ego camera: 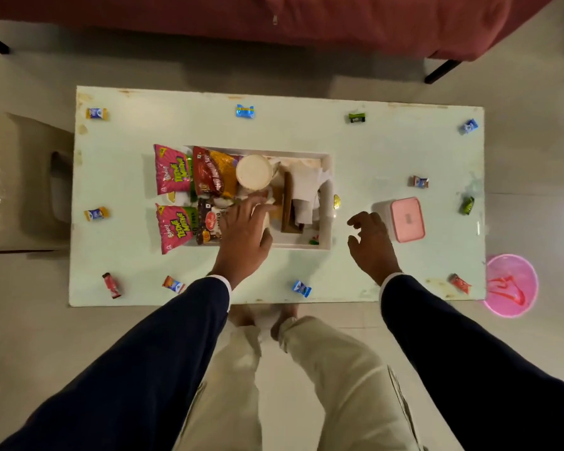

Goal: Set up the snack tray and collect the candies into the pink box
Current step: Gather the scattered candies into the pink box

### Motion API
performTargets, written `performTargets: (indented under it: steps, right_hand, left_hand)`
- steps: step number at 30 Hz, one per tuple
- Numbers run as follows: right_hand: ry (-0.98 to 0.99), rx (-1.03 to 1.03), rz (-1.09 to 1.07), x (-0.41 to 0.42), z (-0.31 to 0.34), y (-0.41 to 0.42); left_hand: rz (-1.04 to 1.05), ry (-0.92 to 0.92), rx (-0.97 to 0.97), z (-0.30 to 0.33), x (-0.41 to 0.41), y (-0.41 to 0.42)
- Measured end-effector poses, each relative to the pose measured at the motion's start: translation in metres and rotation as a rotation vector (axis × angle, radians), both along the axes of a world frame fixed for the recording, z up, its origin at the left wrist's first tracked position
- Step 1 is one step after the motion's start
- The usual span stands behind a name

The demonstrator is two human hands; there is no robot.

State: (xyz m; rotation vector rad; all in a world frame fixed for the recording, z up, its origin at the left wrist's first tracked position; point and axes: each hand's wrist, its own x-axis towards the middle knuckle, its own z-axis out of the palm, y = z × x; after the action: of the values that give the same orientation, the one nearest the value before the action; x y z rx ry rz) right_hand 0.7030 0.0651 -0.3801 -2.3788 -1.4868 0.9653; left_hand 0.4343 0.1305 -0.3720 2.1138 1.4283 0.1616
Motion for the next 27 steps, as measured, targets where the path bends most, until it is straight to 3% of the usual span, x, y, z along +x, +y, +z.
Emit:
performTargets:
  steps: [5, 9, 13, 18, 23, 27]
  right_hand:
    - [-0.425, -0.004, -0.084, 0.034, -0.005, -0.014]
    - [-0.423, -0.038, -0.236, 0.074, -0.027, -0.016]
    - [-0.329, -0.128, -0.252, 0.112, -0.049, -0.017]
    - [-0.064, -0.05, -0.2, 0.154, -0.049, -0.018]
    - [0.784, -0.07, -0.423, 0.191, -0.017, -0.023]
    - [0.924, -0.126, -0.41, 0.196, 0.007, -0.043]
  left_hand:
    - [-0.136, -0.169, -0.053, -0.011, 0.039, -0.014]
    - [-0.169, -0.339, -0.22, -0.02, 0.083, -0.028]
    - [-0.036, -0.354, -0.571, -0.027, 0.134, -0.045]
    - [0.173, -0.302, -0.72, -0.031, 0.201, -0.055]
    - [0.597, -0.523, -0.88, -0.031, 0.274, -0.053]
    - [0.67, -0.603, -0.837, -0.025, 0.32, -0.063]
